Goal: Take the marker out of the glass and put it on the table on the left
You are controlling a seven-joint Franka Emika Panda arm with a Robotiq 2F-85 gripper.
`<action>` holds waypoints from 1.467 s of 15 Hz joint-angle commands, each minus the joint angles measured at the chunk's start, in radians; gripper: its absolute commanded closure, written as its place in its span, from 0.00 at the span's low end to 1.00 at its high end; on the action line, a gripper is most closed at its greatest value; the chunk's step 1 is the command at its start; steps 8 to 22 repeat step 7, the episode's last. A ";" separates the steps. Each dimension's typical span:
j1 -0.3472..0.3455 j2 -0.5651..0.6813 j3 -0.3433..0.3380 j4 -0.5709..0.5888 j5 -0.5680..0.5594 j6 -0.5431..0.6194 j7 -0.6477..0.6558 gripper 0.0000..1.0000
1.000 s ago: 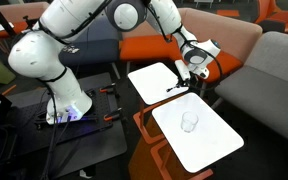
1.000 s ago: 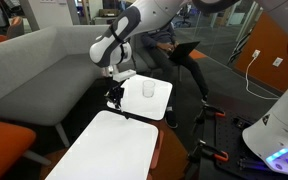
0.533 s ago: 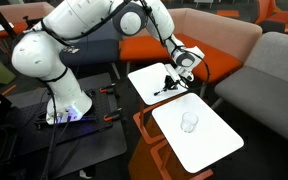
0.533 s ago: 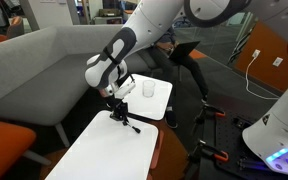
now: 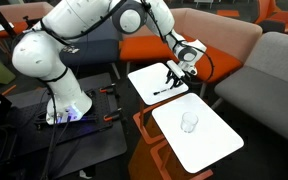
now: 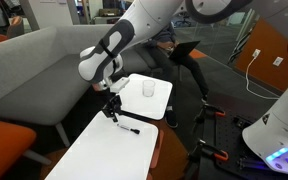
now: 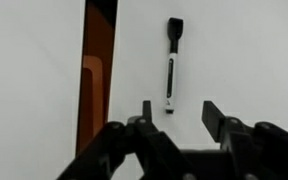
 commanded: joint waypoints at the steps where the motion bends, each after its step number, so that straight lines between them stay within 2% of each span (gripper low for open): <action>1: -0.024 -0.136 0.021 -0.108 -0.024 0.056 -0.073 0.11; 2: -0.027 -0.172 0.023 -0.129 -0.022 0.055 -0.086 0.02; 3: -0.021 -0.217 0.018 -0.159 -0.027 0.059 -0.084 0.00; 7: 0.016 -0.376 -0.010 -0.289 -0.082 0.072 -0.030 0.00; 22: 0.016 -0.376 -0.010 -0.289 -0.082 0.072 -0.030 0.00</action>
